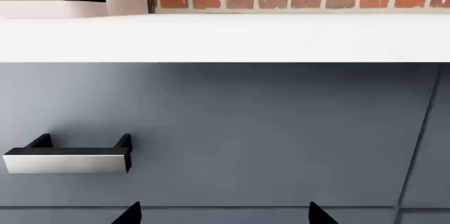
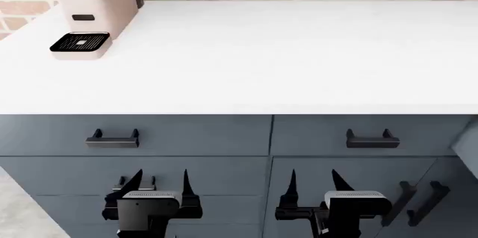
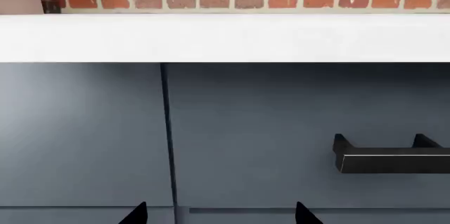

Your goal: Pick and place the shaker into the drawer. Then close the cabinet.

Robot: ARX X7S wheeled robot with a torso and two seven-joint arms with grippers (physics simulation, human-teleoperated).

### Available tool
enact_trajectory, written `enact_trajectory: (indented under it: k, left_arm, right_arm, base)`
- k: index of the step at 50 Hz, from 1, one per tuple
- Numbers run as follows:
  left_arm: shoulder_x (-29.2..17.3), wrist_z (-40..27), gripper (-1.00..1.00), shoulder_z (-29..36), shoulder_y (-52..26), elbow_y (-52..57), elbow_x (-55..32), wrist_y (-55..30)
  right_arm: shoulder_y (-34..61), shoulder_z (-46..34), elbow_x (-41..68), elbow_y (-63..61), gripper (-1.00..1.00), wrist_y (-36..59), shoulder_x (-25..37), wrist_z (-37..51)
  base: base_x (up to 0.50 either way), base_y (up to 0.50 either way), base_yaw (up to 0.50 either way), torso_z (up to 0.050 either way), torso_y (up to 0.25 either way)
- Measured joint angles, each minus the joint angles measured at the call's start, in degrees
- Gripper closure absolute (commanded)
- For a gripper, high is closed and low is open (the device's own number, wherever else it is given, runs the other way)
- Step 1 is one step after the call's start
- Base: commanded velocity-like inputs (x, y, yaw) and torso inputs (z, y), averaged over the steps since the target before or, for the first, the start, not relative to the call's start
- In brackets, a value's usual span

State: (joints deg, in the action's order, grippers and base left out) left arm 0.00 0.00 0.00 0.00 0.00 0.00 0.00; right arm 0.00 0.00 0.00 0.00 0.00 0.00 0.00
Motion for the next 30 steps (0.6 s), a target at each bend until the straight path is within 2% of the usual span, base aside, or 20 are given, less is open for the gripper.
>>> enact_trajectory:
  k: [2,18,22,26,30]
  left_arm:
    - [-0.1,-0.1,-1.0,0.2,0.0,0.0,-0.1,0.0]
    - [-2.0,-2.3,-1.0,2.5,-0.5,-1.4,-2.2,0.3]
    - [-2.1,-3.7,-1.0,1.9,-2.0,-0.1,-4.1,-3.5]
    - [-2.1,-6.6,-1.0,1.2,-11.4,5.0,-7.4,-15.2]
    - [-1.7,-9.9,-1.0,0.7,-29.1,3.7,-10.4,-28.2]
  right_arm:
    - [0.0,-0.2,0.1,0.0,-1.0,0.0,0.1,0.2]
    - [0.2,-2.6,2.1,0.2,-1.0,0.8,2.1,2.4]
    - [1.4,-2.9,2.7,-1.7,-1.0,4.4,2.7,3.1]
    - [10.8,-2.4,3.8,-8.2,-1.0,16.9,4.9,3.6]
    - [28.7,-3.3,4.2,-8.5,-1.0,30.0,7.3,2.9]
  base:
    - [0.0,0.04,0.0,0.0,0.0]
    - [0.0,0.5,0.0,0.0,0.0]
    - [0.0,0.0,0.0,0.0,0.0]
    - [0.0,0.0,0.0,0.0,0.0]
    - [0.0,0.0,0.0,0.0,0.0]
